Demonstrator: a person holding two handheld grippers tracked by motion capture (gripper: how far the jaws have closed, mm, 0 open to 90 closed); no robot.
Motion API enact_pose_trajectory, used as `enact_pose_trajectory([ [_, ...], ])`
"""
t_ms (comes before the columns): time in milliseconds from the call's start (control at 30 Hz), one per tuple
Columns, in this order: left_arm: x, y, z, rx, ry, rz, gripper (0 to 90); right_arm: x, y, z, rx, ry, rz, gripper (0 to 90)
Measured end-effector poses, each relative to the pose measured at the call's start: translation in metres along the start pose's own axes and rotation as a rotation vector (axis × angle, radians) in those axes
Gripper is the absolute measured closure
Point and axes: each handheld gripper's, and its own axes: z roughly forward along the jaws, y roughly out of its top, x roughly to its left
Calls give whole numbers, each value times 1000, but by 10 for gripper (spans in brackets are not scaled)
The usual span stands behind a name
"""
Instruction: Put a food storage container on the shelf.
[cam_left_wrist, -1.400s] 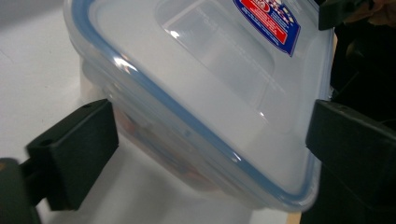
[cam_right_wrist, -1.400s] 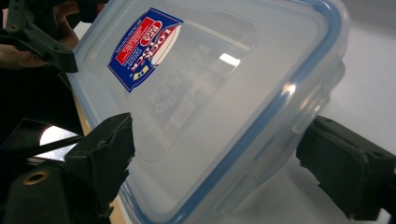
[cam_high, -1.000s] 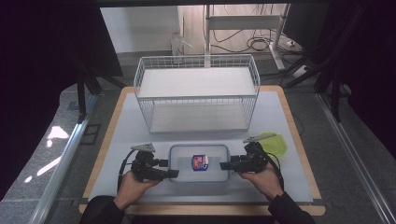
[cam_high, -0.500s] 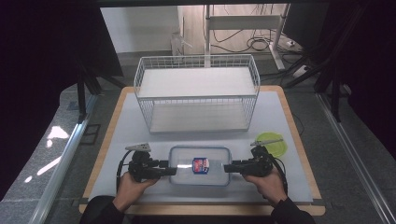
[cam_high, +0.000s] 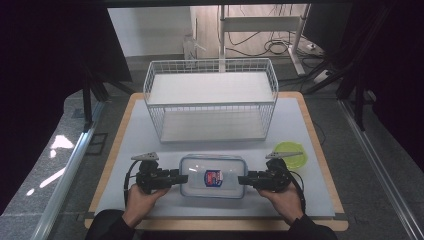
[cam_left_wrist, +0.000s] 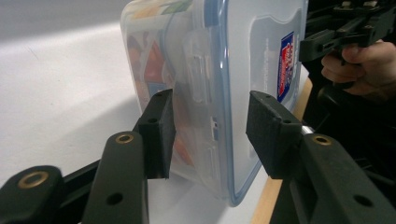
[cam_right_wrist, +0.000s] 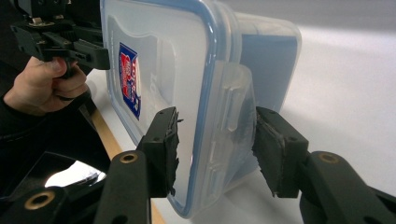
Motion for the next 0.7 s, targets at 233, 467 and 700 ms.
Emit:
enact_pose_trajectory([
  [233,-7,11,-6,-23,33,47,534,5,13,-5,-25,-9,-54,509],
  [467,-15,27,-15,-46,70,97,534,8,29,-7,-51,-4,-84,503],
  [700,-17,45,-27,-80,83,113,533,16,52,-12,-75,-14,-133,503],
])
